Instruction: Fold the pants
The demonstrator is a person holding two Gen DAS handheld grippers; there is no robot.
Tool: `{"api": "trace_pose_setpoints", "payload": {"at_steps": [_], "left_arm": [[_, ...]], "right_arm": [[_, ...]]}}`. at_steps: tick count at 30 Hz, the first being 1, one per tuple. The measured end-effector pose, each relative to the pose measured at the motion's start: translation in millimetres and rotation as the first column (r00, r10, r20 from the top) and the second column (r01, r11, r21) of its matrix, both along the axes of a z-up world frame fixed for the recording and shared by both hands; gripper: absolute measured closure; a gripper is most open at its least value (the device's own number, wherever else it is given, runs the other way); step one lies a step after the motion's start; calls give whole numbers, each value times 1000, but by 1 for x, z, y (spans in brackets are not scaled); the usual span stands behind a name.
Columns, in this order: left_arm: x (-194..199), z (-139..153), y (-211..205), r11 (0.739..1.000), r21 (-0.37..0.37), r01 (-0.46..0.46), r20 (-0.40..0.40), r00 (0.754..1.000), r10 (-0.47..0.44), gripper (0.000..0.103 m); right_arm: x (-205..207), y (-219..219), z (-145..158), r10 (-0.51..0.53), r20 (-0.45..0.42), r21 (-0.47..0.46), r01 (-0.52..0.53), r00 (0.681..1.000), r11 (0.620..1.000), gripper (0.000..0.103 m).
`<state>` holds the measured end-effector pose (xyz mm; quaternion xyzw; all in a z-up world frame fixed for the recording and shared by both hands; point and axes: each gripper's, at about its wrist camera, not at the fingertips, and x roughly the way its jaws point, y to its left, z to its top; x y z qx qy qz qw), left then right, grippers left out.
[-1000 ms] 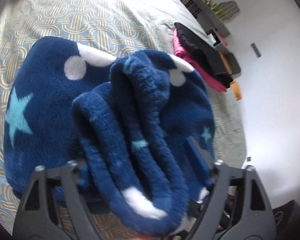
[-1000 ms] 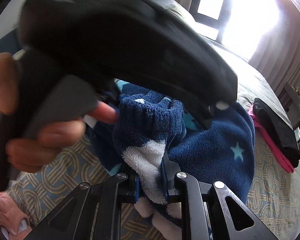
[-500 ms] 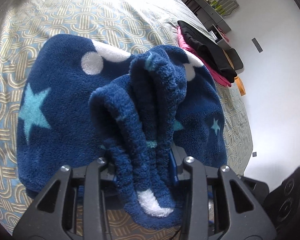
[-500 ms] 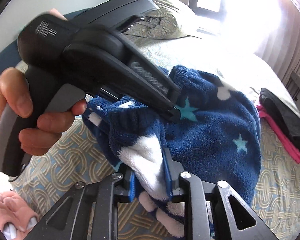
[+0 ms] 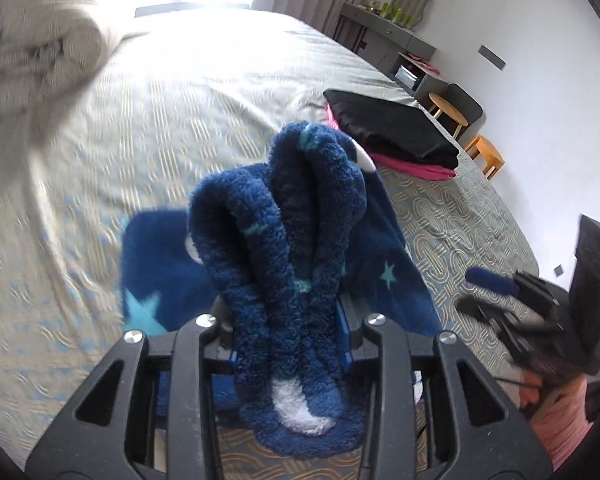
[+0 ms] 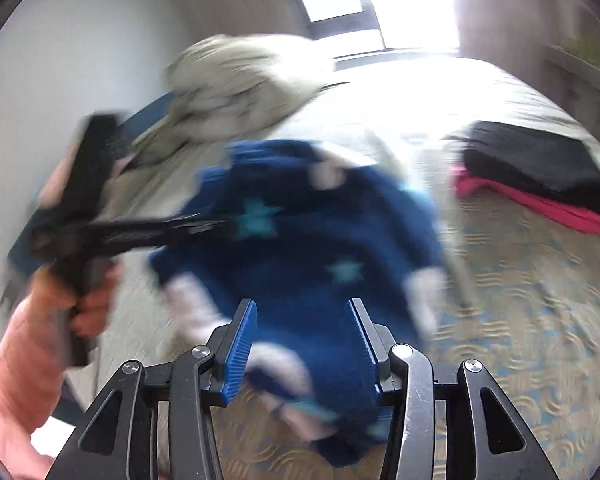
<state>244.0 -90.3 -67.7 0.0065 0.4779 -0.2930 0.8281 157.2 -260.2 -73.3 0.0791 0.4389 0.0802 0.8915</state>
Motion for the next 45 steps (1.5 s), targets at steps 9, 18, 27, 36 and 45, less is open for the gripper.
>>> {"api": "trace_pose_setpoints", "payload": {"at_steps": [9, 18, 27, 36, 45], "left_arm": [[23, -16, 47, 993, 104, -59, -3, 998, 60, 64], [29, -82, 77, 991, 67, -113, -138, 983, 122, 61], [28, -42, 81, 995, 4, -99, -40, 994, 99, 60], [42, -100, 90, 991, 104, -85, -121, 988, 97, 39], [44, -136, 122, 978, -78, -194, -225, 959, 172, 19]], "right_arm": [[32, -6, -58, -97, -262, 57, 115, 960, 992, 56], [25, 22, -73, -41, -305, 40, 55, 951, 998, 50], [17, 21, -68, -14, -321, 56, 34, 947, 998, 45], [16, 31, -73, 8, -341, 1, -9, 940, 1000, 43], [17, 12, -93, 0, -412, 109, 49, 911, 993, 34]]}}
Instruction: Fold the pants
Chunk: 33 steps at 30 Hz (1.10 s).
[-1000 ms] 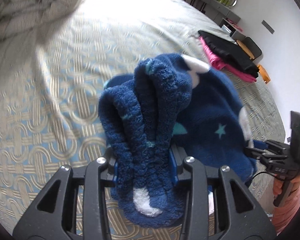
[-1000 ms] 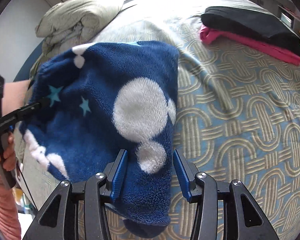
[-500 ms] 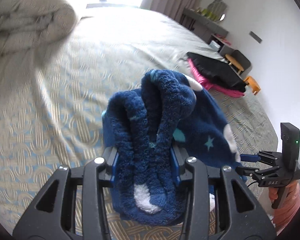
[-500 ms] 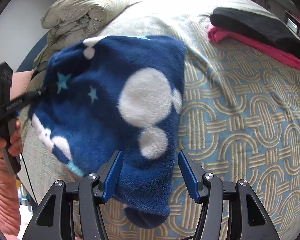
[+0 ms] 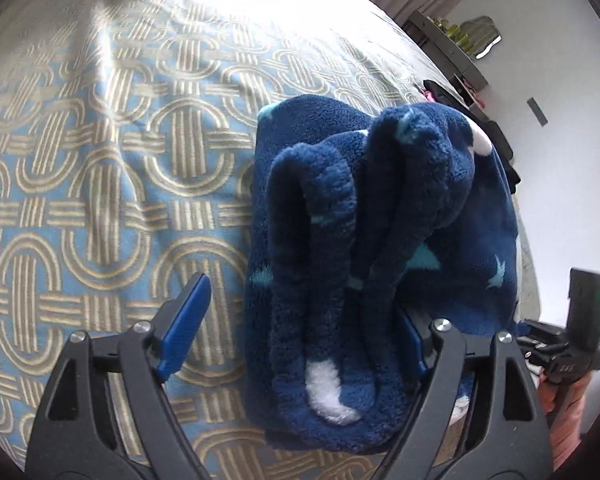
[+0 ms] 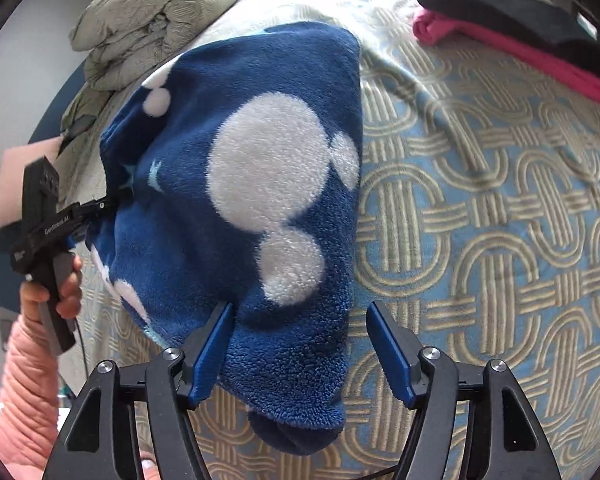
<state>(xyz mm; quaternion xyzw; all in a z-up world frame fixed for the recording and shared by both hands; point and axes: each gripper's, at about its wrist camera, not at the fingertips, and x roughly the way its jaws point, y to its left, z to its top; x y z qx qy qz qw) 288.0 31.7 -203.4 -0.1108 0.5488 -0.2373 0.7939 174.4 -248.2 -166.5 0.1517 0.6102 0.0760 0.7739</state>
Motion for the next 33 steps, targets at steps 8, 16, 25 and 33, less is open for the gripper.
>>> {"api": "trace_pose_setpoints", "payload": {"at_steps": [8, 16, 25, 33], "left_arm": [[0, 9, -12, 999, 36, 0, 20, 1000, -1, 19], [-2, 20, -27, 988, 149, 42, 92, 994, -56, 20], [12, -1, -21, 994, 102, 33, 47, 998, -38, 12], [9, 14, -22, 992, 122, 40, 46, 998, -46, 13]], "right_arm": [[11, -7, 16, 22, -10, -4, -22, 1000, 1000, 33], [84, -11, 65, 9, 115, -104, 3, 993, 995, 33], [190, -14, -21, -134, -30, -194, 126, 990, 973, 27], [191, -2, -15, -69, 18, -310, 71, 997, 948, 29]]}}
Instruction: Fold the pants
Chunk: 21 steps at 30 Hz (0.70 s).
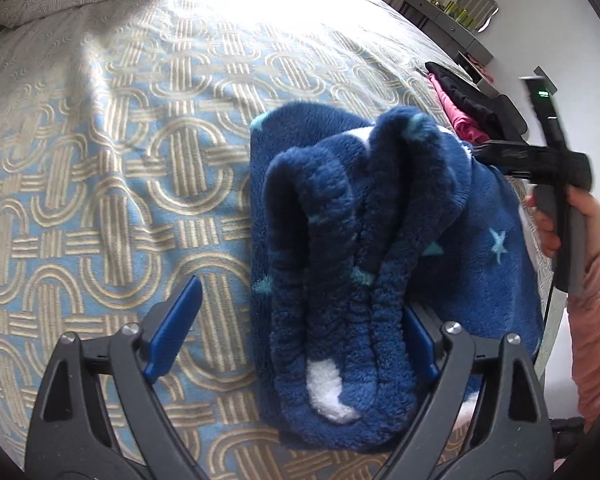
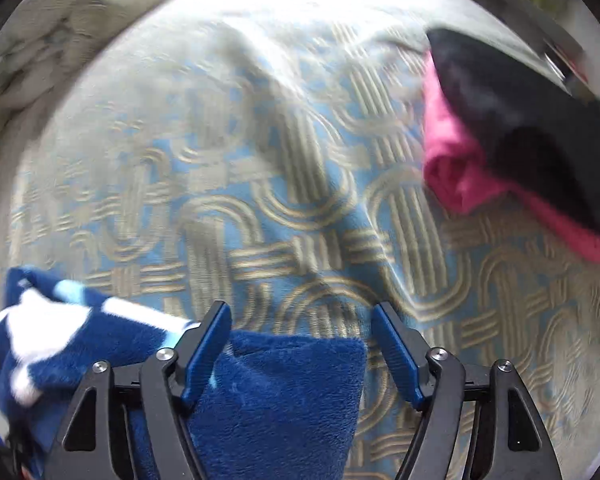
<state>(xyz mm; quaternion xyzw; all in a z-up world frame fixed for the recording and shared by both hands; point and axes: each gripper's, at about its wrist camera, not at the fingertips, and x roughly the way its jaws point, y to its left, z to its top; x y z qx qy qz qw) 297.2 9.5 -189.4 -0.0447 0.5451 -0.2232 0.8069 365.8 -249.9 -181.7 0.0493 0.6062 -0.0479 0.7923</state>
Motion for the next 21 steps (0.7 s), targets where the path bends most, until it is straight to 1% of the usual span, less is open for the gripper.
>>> {"api": "trace_pose_setpoints", "payload": {"at_steps": [2, 4, 6, 8, 10, 12, 13, 14, 15, 16, 18, 19, 20, 21], "left_arm": [[-4, 15, 1, 1000, 12, 1, 40, 999, -2, 13], [-4, 34, -2, 1000, -1, 15, 93, 996, -14, 13], [1, 52, -9, 1000, -12, 18, 143, 990, -16, 13], [14, 60, -22, 1000, 26, 5, 176, 984, -10, 13], [31, 52, -36, 996, 86, 2, 160, 987, -15, 13], [46, 30, -44, 984, 180, -5, 137, 990, -20, 12], [52, 14, -45, 976, 220, -8, 124, 992, -20, 12], [56, 1, -39, 978, 207, -19, 100, 995, -2, 8], [62, -10, -30, 988, 149, -47, 62, 997, 38, 6], [66, -15, -21, 993, 86, -82, 19, 997, 80, 4], [69, -21, -7, 993, 11, -117, -50, 992, 118, 4], [67, -20, -5, 993, 6, -119, -54, 991, 119, 4], [64, -17, -4, 993, 11, -115, -45, 992, 115, 4], [61, -11, -4, 994, 20, -110, -31, 993, 111, 5]], "right_arm": [[-13, -11, 23, -31, 55, 69, 28, 998, 997, 29], [-31, -20, 49, -33, 108, 112, 21, 994, 994, 29], [-43, -20, 62, -9, 120, 121, -6, 993, 993, 29], [-50, -19, 65, 27, 93, 127, -39, 995, 991, 29], [-60, -13, 60, 45, 65, 147, -54, 997, 988, 29], [-69, -12, 47, 47, 27, 196, -51, 999, 979, 29], [-72, -12, 39, 43, 7, 219, -43, 999, 975, 29], [-71, -14, 26, 37, -23, 243, -30, 999, 970, 29], [-71, -20, 12, 24, -44, 283, -11, 999, 959, 26], [-74, -26, 3, 2, -49, 320, 14, 999, 947, 20], [-74, -39, -16, -64, -73, 400, 88, 995, 913, 13], [-74, -45, -21, -85, -78, 437, 111, 993, 893, 12], [-74, -48, -20, -87, -79, 451, 114, 993, 885, 12], [-75, -47, -17, -82, -75, 446, 107, 994, 888, 12]]}}
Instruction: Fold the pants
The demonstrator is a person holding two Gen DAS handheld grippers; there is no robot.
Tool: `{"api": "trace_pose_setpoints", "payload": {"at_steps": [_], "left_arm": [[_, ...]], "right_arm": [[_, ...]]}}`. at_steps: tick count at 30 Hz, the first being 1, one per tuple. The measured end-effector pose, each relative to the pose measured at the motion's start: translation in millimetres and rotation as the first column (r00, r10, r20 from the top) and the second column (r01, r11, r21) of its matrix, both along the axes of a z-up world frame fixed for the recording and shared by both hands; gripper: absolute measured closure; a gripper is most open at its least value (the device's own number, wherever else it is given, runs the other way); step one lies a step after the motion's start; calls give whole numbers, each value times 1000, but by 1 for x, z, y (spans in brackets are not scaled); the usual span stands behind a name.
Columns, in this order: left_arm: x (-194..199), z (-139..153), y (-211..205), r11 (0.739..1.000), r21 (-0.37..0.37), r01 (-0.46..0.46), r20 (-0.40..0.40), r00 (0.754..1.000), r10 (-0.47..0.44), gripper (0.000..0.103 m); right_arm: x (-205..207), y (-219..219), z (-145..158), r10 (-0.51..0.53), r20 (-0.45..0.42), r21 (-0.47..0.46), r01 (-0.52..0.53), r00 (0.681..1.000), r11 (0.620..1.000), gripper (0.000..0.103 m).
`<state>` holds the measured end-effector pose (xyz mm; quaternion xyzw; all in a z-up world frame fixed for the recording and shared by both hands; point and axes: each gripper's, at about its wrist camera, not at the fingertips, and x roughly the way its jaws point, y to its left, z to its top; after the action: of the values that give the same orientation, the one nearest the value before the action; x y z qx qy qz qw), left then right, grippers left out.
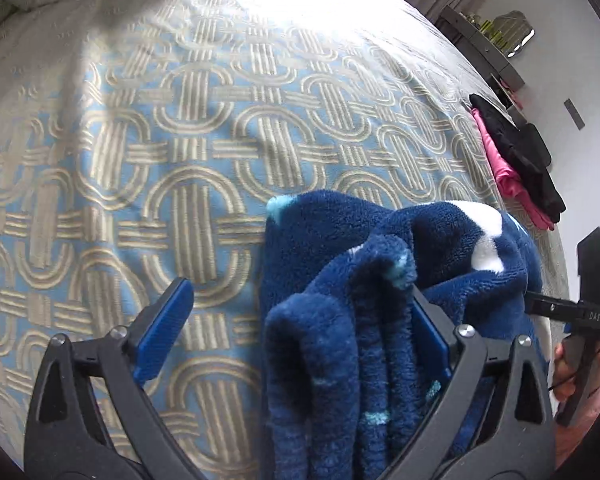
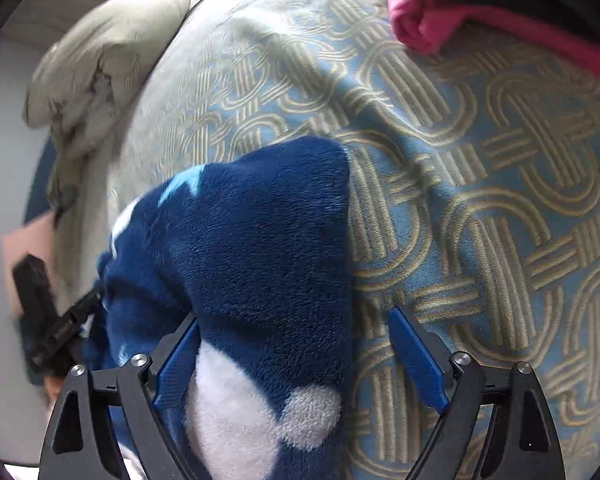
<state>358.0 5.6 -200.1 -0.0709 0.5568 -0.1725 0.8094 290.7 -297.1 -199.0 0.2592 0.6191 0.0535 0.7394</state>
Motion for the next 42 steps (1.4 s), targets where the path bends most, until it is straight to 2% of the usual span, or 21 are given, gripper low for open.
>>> {"api": "trace_pose_setpoints", "payload": {"at_steps": [3, 6, 8, 11, 15, 16, 19, 26, 35, 37, 38, 39, 40, 41, 42], "left_arm": [[-14, 22, 3, 1000, -20, 19, 20, 1000, -18, 9], [-34, 35, 9, 991, -81, 103, 21, 995, -101, 9], [-46, 30, 11, 977, -102, 188, -26, 981, -192, 9], [-56, 8, 12, 970, -49, 239, -91, 966, -242, 8], [-49, -13, 22, 972, -168, 161, -161, 969, -188, 6], [-48, -16, 22, 972, -177, 156, -166, 969, -186, 5], [-49, -18, 19, 972, -167, 164, -146, 971, -189, 3], [-51, -17, 21, 971, -161, 179, -133, 971, -201, 3], [-33, -24, -13, 972, -150, 182, -126, 971, -201, 1], [-31, -23, -19, 972, -145, 183, -119, 972, -200, 1], [-30, -22, -21, 973, -141, 185, -110, 973, -201, 5], [-30, -20, -25, 971, -144, 190, -98, 974, -205, 9], [-32, -17, -27, 966, -162, 199, -82, 973, -214, 23], [-34, -13, -29, 962, -182, 206, -72, 972, -222, 31], [-36, -9, -33, 966, -160, 205, -56, 975, -216, 33]], "right_arm": [[-6, 1, 18, 22, 21, -41, -21, 1000, 999, 12], [-24, -5, 35, 23, 45, 30, -24, 999, 999, 13], [-37, -11, 40, 41, 62, 103, -48, 997, 994, 13], [-52, -17, 36, 84, 61, 164, -93, 995, 982, 13], [-69, -6, 16, 230, 27, 222, -230, 973, 948, 13], [-70, -2, 11, 253, 13, 224, -250, 967, 942, 13], [-62, 4, 0, 266, -18, 189, -258, 964, 947, 13], [-44, 13, -1, 275, -24, 171, -267, 961, 948, 13], [-36, 26, -3, 284, -15, 175, -277, 959, 945, 13], [-35, 28, -3, 282, -10, 167, -276, 959, 947, 18], [-34, 28, -1, 280, -8, 156, -275, 960, 949, 20], [-35, 28, 0, 277, -7, 149, -273, 961, 950, 28], [-35, 28, 3, 266, 0, 145, -263, 964, 954, 40], [-36, 28, 6, 249, 10, 141, -248, 969, 959, 46], [-37, 28, 11, 228, 24, 131, -230, 973, 964, 54]]}}
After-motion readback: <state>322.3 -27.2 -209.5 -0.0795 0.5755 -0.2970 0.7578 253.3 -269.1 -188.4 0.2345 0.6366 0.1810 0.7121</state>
